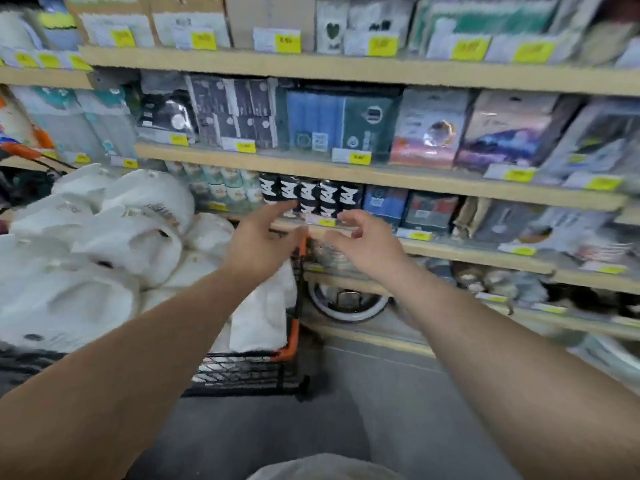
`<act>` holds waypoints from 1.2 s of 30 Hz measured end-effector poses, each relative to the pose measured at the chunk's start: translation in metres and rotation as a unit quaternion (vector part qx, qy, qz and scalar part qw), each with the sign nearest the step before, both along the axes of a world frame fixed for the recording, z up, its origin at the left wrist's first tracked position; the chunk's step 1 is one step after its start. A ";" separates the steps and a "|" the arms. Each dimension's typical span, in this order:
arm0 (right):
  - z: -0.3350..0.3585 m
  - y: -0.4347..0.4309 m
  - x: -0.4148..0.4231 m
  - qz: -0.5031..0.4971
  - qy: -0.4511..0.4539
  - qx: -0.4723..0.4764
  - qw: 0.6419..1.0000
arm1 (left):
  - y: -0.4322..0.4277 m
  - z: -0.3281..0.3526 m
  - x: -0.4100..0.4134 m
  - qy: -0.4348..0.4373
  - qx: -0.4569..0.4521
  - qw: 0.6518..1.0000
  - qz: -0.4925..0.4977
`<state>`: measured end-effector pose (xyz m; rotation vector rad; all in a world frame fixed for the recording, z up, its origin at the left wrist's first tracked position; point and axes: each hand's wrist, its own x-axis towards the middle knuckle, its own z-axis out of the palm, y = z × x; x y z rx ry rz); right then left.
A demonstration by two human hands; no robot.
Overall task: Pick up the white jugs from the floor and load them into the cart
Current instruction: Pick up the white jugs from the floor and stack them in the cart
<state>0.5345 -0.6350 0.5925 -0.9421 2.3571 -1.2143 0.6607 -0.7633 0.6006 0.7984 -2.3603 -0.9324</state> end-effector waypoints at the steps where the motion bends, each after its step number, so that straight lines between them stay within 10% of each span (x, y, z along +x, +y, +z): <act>1: 0.000 0.023 -0.016 -0.018 -0.001 -0.004 1.000 | 0.016 -0.002 -0.021 -0.005 0.005 1.000 -0.025; 18: 0.003 0.447 -0.227 -0.382 0.008 0.018 0.924 | 0.390 -0.019 -0.369 -0.022 0.067 0.922 -0.382; 36: -0.024 0.805 -0.360 -0.704 -0.004 0.031 0.710 | 0.792 -0.035 -0.633 -0.087 0.083 0.714 -0.690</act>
